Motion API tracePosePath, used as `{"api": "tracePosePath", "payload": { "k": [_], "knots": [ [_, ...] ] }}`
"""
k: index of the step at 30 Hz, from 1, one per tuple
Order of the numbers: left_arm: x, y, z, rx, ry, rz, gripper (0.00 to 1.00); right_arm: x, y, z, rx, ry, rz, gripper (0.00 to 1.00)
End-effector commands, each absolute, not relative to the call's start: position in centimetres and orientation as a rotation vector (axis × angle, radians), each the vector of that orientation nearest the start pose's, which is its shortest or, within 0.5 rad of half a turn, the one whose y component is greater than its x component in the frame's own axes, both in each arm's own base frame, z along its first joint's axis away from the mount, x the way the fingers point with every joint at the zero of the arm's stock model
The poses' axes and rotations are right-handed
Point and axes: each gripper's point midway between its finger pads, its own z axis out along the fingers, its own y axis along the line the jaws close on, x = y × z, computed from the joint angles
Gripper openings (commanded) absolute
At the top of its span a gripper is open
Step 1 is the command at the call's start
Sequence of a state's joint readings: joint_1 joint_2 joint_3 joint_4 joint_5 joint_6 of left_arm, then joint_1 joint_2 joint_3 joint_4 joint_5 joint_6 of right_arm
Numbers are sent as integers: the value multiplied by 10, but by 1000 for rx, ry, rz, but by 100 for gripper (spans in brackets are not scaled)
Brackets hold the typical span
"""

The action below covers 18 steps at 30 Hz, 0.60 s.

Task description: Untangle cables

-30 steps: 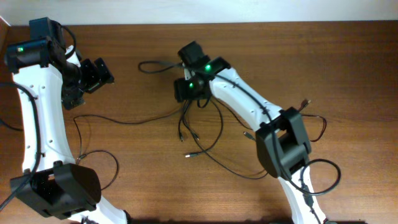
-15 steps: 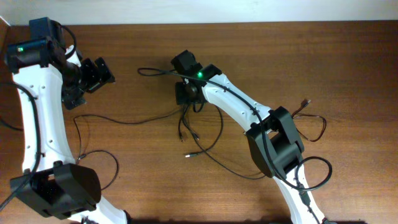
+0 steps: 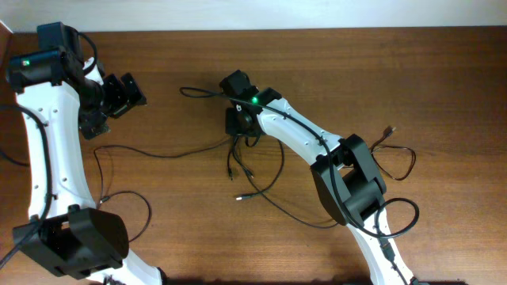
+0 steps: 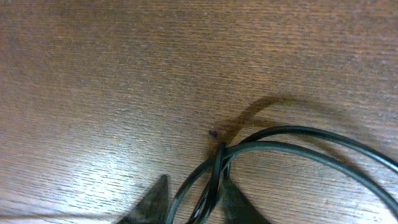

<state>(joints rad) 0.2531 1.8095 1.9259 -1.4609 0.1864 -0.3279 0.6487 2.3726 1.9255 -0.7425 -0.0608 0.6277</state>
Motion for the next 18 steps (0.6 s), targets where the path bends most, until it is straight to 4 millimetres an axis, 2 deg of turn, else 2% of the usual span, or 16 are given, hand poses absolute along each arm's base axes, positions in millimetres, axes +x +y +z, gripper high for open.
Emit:
{"api": "tracePosePath", "payload": {
  "k": [1, 2, 5, 8, 10, 11, 14, 18],
  "knots": [
    [370, 59, 217, -774, 2817, -300, 99, 427, 339, 9, -51, 2853, 377, 9],
    [370, 59, 217, -774, 2817, -300, 99, 427, 339, 9, -51, 2853, 377, 4],
    [370, 59, 217, -774, 2816, -300, 99, 431, 342, 20, -69, 2836, 393, 4],
    [370, 59, 217, -774, 2816, -300, 99, 437, 347, 61, -160, 2778, 418, 4],
    [370, 59, 216, -774, 2817, -300, 99, 440, 349, 106, -198, 2721, 443, 4],
    [370, 59, 216, -774, 2817, -300, 99, 440, 349, 142, -218, 2675, 466, 4],
    [370, 59, 216, -774, 2817, -300, 99, 434, 345, 216, -263, 2571, 513, 4],
    [370, 59, 216, -774, 2817, -300, 99, 412, 333, 309, -323, 2430, 594, 4]
  ]
}}
